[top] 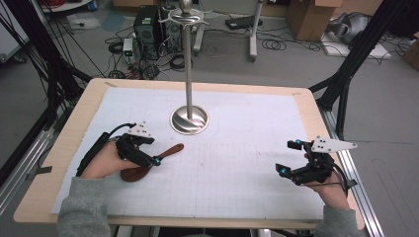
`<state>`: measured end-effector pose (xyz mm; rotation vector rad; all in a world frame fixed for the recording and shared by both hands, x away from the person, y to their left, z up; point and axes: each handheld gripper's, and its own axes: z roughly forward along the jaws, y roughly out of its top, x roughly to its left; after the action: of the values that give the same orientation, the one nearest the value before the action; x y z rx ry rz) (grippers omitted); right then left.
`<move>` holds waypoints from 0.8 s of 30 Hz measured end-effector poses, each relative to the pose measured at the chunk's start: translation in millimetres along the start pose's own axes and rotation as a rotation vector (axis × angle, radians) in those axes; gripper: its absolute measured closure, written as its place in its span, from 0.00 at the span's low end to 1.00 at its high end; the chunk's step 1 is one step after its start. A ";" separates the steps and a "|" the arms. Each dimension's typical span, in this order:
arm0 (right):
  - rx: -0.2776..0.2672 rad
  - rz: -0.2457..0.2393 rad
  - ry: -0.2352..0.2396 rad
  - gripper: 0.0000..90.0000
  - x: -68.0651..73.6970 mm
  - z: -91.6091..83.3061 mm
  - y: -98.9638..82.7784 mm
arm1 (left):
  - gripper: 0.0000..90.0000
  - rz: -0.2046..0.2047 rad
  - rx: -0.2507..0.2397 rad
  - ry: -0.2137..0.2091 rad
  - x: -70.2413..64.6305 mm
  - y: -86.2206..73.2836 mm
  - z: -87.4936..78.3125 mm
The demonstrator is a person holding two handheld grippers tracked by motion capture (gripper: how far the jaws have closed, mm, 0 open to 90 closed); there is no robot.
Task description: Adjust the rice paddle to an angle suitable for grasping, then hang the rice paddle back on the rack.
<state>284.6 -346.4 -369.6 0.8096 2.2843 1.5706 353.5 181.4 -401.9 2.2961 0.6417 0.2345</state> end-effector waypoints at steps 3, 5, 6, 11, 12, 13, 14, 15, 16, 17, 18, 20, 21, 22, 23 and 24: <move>0.000 0.000 0.001 0.00 -0.2 0.1 -0.1 | 0.20 -0.007 0.025 0.005 -0.1 1.4 1.8; 0.004 0.004 0.001 0.00 -0.2 -0.2 -0.3 | 0.19 -0.004 0.035 0.014 0.5 1.7 3.4; 0.010 0.005 0.003 0.00 -0.4 -0.5 -0.9 | 0.17 -0.009 0.035 0.019 0.2 1.6 4.7; 0.017 0.008 0.004 0.00 0.3 -1.5 -1.7 | 0.16 0.008 0.068 0.020 0.7 2.8 8.2; 0.015 0.003 0.006 0.00 0.1 -1.4 -2.0 | 0.16 0.010 0.071 0.017 0.2 3.0 8.4; 0.015 0.003 0.006 0.00 0.1 -1.4 -2.0 | 0.16 0.007 0.064 0.014 -1.1 3.1 9.5; 0.015 0.005 0.005 0.00 0.1 -1.2 -2.1 | 0.16 0.025 0.075 0.011 -0.5 3.7 9.5; 0.020 0.011 0.007 0.00 0.5 -1.1 -2.2 | 0.16 0.020 0.077 0.004 -1.4 3.8 10.3; 0.022 0.012 0.008 0.00 0.5 -0.7 -2.4 | 0.16 0.024 0.073 0.006 -1.7 3.7 11.5; 0.025 0.009 0.013 0.00 0.3 0.3 -2.7 | 0.16 0.026 0.076 0.005 -1.8 3.5 12.4; 0.025 0.009 0.013 0.00 0.3 0.3 -2.7 | 0.16 0.030 0.080 0.002 -1.7 3.5 13.2; 0.028 0.006 0.014 0.00 0.1 0.8 -2.8 | 0.16 0.033 0.091 0.001 -2.2 3.4 14.7; 0.028 0.006 0.014 0.00 0.1 0.9 -2.8 | 0.16 0.033 0.093 0.000 -2.5 3.2 15.6; 0.027 0.005 0.014 0.00 -0.1 0.8 -2.8 | 0.16 0.032 0.094 -0.003 -2.8 3.0 16.9; 0.027 0.008 0.015 0.00 -0.1 0.6 -2.9 | 0.16 0.032 0.098 -0.005 -2.9 2.9 17.4; 0.028 0.006 0.014 0.00 -0.2 0.5 -2.9 | 0.16 0.029 0.103 -0.007 -2.6 3.1 18.2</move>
<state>284.1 -347.0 -372.4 0.8155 2.3210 1.5553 358.7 167.2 -412.8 2.4050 0.6305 0.2108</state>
